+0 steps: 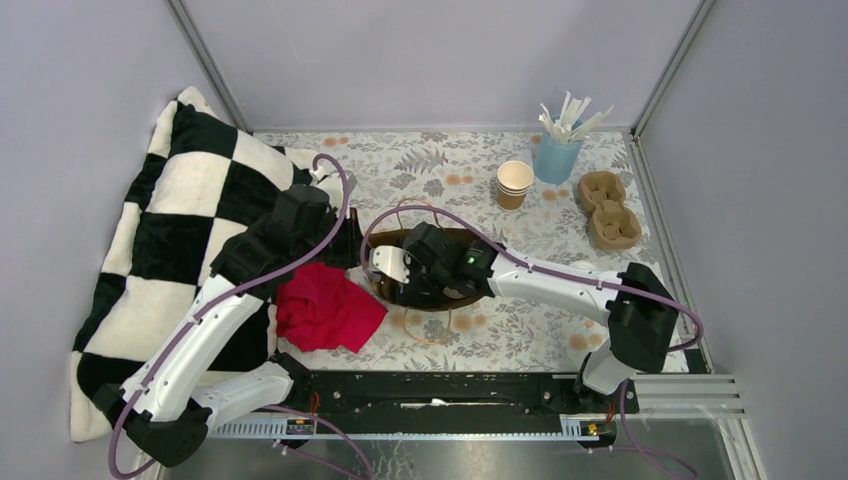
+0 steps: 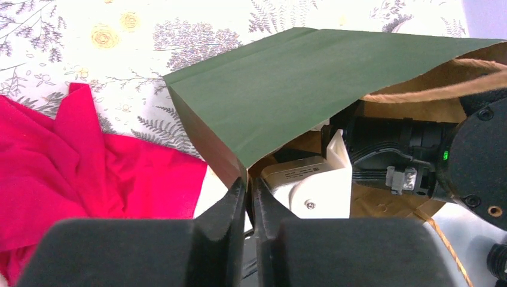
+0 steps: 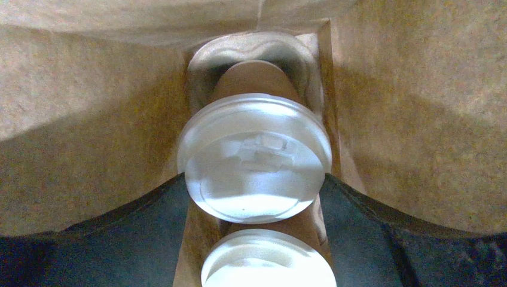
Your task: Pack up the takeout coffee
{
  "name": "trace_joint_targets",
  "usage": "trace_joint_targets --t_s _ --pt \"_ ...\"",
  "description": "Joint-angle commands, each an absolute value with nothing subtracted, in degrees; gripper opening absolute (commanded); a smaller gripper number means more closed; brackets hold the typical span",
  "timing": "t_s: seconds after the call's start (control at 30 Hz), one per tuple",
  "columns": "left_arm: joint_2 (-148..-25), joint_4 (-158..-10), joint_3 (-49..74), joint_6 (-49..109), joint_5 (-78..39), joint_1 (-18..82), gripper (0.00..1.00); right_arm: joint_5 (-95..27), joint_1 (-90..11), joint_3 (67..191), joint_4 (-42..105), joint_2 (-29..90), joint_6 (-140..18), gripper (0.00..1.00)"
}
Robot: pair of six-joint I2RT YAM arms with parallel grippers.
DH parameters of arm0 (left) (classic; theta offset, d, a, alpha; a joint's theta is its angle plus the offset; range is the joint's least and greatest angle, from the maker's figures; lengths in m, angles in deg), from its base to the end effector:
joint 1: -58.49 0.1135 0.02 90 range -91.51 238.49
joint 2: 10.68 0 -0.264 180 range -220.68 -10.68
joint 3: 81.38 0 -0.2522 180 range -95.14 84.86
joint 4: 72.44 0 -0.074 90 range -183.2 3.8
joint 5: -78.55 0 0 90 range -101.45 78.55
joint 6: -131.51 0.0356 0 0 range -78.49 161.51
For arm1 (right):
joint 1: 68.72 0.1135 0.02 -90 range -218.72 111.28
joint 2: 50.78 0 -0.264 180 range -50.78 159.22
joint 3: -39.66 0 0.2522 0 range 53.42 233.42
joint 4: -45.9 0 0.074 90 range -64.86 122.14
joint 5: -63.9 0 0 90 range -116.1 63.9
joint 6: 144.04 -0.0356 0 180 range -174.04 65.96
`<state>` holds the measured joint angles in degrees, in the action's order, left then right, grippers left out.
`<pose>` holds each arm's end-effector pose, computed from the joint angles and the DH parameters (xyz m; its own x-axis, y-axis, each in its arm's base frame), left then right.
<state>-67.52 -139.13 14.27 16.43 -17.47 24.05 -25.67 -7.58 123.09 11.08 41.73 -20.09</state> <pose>0.1497 -0.1072 0.3819 -0.7387 -0.0046 -0.6740 0.3493 0.8526 -0.3886 0.1738 0.3148 0.2615 0.2100 -0.7760 -0.5948 -0.9112 0.0652 -0.4067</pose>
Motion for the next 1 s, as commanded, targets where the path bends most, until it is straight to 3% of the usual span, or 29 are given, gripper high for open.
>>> trace_joint_targets --t_s 0.0,0.27,0.43,0.83,0.97 --pt "-66.85 -130.04 10.54 13.51 -20.70 22.90 0.21 -31.30 -7.43 125.63 3.81 46.04 -18.75 0.53" --pt "-64.62 -130.37 7.81 13.70 -18.06 23.09 0.61 -34.62 -9.48 126.98 1.67 47.34 -18.07 0.53" --pt "-63.86 -132.10 2.62 14.18 -14.48 23.07 0.75 -35.70 -10.84 128.93 -0.03 48.44 -17.79 0.53" --pt "-62.56 -144.62 -2.78 9.57 12.51 23.16 0.74 -36.57 -11.61 136.96 -6.25 54.45 -19.83 0.54" --pt "-61.13 -145.32 -2.78 10.83 15.56 23.15 0.74 -38.52 -11.77 141.06 -10.90 58.25 -20.39 0.53"
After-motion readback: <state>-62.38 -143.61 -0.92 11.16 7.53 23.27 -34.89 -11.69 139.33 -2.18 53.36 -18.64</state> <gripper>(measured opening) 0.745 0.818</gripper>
